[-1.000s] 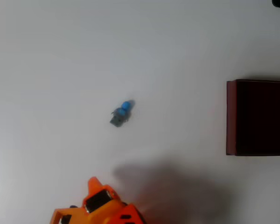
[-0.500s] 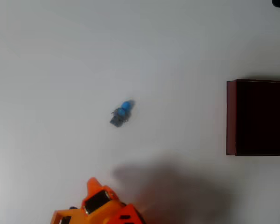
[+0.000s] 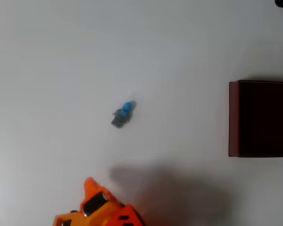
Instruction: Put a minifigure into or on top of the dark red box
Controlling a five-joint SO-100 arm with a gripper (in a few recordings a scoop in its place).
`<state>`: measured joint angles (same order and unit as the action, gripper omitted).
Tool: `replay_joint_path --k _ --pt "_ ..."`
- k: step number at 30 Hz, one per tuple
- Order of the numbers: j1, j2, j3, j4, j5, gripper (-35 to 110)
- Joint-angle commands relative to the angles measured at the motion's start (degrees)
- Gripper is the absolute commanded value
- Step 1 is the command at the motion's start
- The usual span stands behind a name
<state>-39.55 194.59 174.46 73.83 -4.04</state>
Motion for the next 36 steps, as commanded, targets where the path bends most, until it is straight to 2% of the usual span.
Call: replay_joint_path --k 1,7,16,18,21,25,32,36 --pt "0.44 0.79 0.26 -3.78 -3.34 0" --pt "2.20 0.53 1.32 -9.93 -9.93 15" --pt "12.74 -5.80 -2.55 -17.49 -20.13 18" --pt "15.03 -15.73 -7.82 -18.90 -22.41 18" --pt "18.28 -42.28 -23.55 -16.26 -24.70 18" --pt "19.95 -69.70 -45.70 -7.03 -21.53 17" --pt "22.32 -74.62 -63.98 4.39 -0.18 10" --pt "24.61 -81.91 -76.38 13.97 2.29 14"
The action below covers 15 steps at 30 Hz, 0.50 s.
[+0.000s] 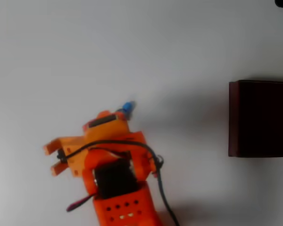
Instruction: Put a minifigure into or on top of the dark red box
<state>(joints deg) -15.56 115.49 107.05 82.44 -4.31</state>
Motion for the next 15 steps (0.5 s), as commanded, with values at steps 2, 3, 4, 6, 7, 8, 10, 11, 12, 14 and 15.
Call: replay_joint_path --k 2,3,4,6,7,8,10,11,12,14,15 --pt "0.09 -5.27 -10.72 6.77 9.93 14" --pt "-0.44 -6.06 -10.63 5.71 13.45 13" --pt "-0.62 -6.94 -10.72 4.75 17.40 12" --pt "1.58 -8.53 -11.07 3.34 31.55 6" --pt "2.55 -8.79 -10.72 3.08 34.72 9" --pt "3.08 -8.70 -10.20 3.52 38.14 11" --pt "2.99 -7.29 -8.61 1.41 41.66 11" --pt "2.81 -6.50 -7.65 1.05 43.51 12" --pt "2.99 -5.89 -6.42 0.97 45.79 13" --pt "3.69 -4.39 -3.25 0.09 50.10 14" --pt "3.87 -3.78 -1.93 -0.53 51.86 15"
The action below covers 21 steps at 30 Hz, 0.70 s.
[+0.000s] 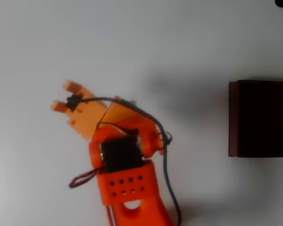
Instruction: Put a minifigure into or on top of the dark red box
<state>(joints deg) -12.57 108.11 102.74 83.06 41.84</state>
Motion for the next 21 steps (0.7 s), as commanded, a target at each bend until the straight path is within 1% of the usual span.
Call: replay_joint_path --k 1,5,7,10,16,21 --pt "1.14 4.13 3.60 -1.32 8.09 15" --pt "1.76 6.86 9.40 -1.76 20.39 17" --pt "1.05 8.96 12.13 -4.48 26.46 19" --pt "-0.35 8.96 12.30 -3.96 36.83 20" --pt "-4.92 5.36 13.80 -6.50 58.10 20" --pt "-6.15 -1.49 10.11 -8.00 68.55 21"
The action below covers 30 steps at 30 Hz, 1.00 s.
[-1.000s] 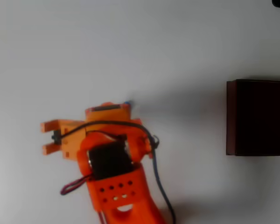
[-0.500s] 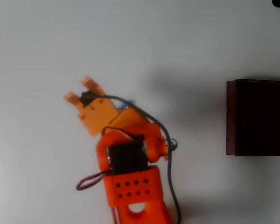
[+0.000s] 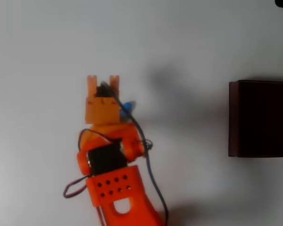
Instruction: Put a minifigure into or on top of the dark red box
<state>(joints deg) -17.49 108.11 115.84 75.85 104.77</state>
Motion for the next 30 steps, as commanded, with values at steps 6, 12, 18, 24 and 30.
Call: replay_joint_path --k 6,12,18,24,30 --pt "0.44 -6.68 -3.60 -6.24 11.78 22" --pt "4.22 -8.09 -3.25 -6.50 15.73 22" --pt "4.83 -5.98 -0.35 -4.57 25.05 21" --pt "0.44 -5.45 5.45 -11.51 34.80 20" --pt "-1.67 -7.82 4.39 -12.83 37.79 20"
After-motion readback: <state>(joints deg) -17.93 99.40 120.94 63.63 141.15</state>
